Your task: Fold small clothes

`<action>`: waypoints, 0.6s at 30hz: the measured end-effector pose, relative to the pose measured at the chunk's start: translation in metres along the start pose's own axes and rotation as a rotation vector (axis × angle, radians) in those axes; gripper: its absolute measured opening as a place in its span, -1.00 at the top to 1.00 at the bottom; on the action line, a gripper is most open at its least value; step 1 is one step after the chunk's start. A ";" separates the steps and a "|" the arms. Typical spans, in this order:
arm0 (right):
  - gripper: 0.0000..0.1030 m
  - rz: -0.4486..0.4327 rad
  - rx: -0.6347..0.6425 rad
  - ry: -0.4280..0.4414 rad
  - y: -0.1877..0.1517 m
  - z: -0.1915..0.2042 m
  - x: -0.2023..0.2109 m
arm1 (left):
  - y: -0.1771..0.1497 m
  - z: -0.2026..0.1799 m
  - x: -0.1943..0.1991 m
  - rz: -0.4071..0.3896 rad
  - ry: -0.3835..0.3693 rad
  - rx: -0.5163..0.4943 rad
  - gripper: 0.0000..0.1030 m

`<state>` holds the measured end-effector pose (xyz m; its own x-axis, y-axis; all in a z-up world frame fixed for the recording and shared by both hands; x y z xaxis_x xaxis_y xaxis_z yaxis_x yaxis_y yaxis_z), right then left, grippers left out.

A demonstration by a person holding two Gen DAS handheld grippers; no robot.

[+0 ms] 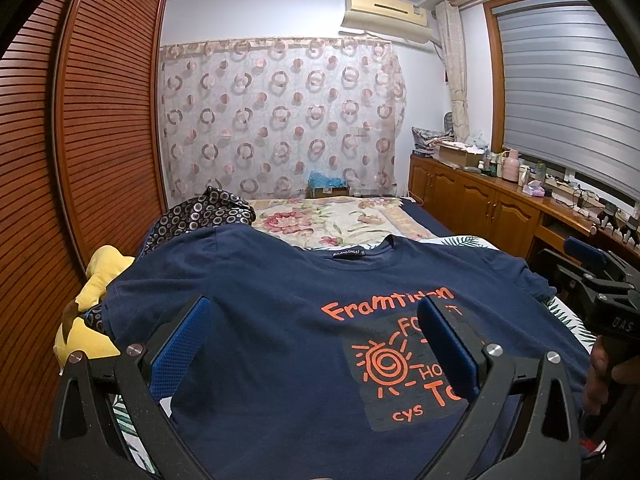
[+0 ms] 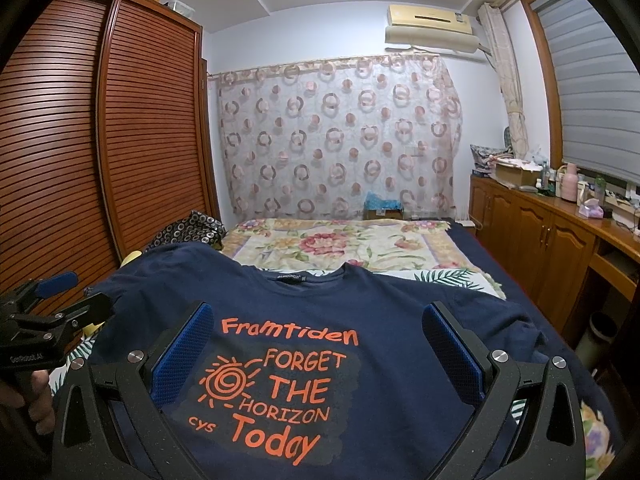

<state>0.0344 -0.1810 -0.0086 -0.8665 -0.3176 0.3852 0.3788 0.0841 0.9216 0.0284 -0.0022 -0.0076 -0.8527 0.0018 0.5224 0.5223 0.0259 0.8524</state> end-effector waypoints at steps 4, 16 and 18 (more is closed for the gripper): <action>-1.00 0.000 0.000 0.001 0.000 0.000 0.000 | 0.000 0.000 0.000 0.000 0.000 0.001 -1.00; -1.00 -0.002 0.000 0.000 0.000 0.000 0.000 | 0.004 -0.001 0.005 -0.004 0.002 -0.003 -1.00; -1.00 -0.002 0.000 0.000 0.000 0.001 0.000 | 0.005 -0.001 0.005 -0.005 0.001 -0.003 -1.00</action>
<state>0.0338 -0.1806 -0.0085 -0.8673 -0.3174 0.3836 0.3773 0.0836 0.9223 0.0265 -0.0035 -0.0007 -0.8553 0.0006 0.5182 0.5181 0.0231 0.8550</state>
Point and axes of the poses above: each gripper's, at about its wrist camera, not at the fingertips, and x roughly against the way its jaws point, z to its left, y to its top, the point moved 3 cm from there along -x, roughly the way its jaws point, and after that the axes turned 8 degrees about z, right-handed, at the moved point
